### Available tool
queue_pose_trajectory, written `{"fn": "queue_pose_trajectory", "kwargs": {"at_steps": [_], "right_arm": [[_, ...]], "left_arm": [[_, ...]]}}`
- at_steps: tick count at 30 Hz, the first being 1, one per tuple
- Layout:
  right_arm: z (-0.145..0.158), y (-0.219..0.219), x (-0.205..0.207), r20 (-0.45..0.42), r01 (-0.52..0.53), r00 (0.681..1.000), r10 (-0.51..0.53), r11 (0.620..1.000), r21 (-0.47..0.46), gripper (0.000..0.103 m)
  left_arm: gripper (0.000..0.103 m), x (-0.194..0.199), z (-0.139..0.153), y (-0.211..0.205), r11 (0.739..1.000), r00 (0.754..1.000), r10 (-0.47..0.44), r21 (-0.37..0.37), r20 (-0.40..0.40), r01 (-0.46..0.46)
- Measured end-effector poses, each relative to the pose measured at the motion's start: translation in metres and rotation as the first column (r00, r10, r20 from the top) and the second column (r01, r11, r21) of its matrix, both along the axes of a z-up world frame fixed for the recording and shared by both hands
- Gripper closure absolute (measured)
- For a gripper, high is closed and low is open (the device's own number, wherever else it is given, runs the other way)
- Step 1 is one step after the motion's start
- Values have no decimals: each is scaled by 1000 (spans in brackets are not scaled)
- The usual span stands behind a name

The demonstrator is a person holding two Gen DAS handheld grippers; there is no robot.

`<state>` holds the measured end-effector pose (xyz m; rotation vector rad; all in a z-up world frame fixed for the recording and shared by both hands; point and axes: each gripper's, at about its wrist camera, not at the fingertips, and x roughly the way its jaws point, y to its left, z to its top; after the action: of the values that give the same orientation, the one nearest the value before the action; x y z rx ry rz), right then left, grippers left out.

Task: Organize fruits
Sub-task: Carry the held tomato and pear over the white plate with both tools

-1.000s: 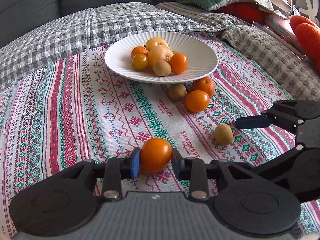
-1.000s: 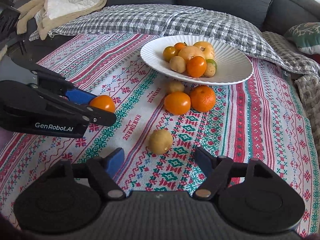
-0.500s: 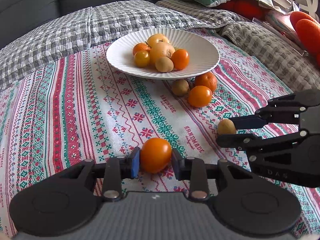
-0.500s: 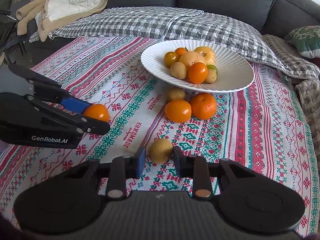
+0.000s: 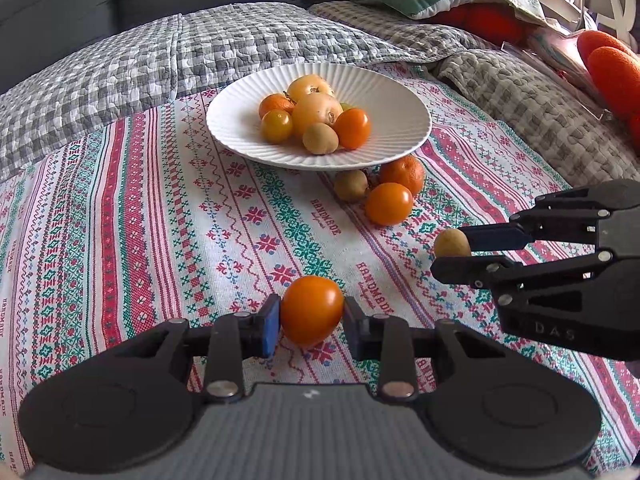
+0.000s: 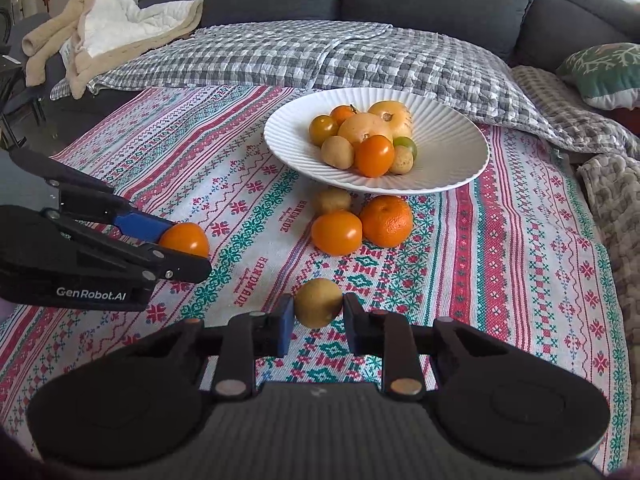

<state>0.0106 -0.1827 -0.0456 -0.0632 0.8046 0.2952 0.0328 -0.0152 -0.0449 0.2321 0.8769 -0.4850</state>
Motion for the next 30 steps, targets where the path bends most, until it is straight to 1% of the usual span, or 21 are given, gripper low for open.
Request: {"fn": "queue_pose_trajectory", "kwargs": {"at_steps": [11, 16, 19, 22, 27, 30], "right_arm": [[23, -21, 10, 47, 83, 995, -87, 994, 68, 80], [32, -32, 24, 80, 138, 986, -146, 985, 100, 80], [38, -40, 35, 103, 162, 979, -175, 980, 119, 80], [39, -49, 49, 107, 203, 970, -220, 968, 145, 80], [34, -49, 69, 113, 248, 958, -262, 961, 124, 80], [27, -49, 79, 107, 271, 954, -280, 958, 94, 80]], "left_arm": [[83, 5, 26, -6, 997, 999, 32, -76, 41, -29], [83, 17, 35, -10, 992, 996, 73, -103, 50, -68], [83, 32, 42, -13, 989, 993, 99, -117, 59, -92], [83, 48, 48, -17, 991, 991, 99, -102, 88, -90], [83, 83, 55, -23, 993, 987, 102, -73, 121, -93], [83, 102, 54, -26, 994, 987, 99, -61, 124, -92]]}}
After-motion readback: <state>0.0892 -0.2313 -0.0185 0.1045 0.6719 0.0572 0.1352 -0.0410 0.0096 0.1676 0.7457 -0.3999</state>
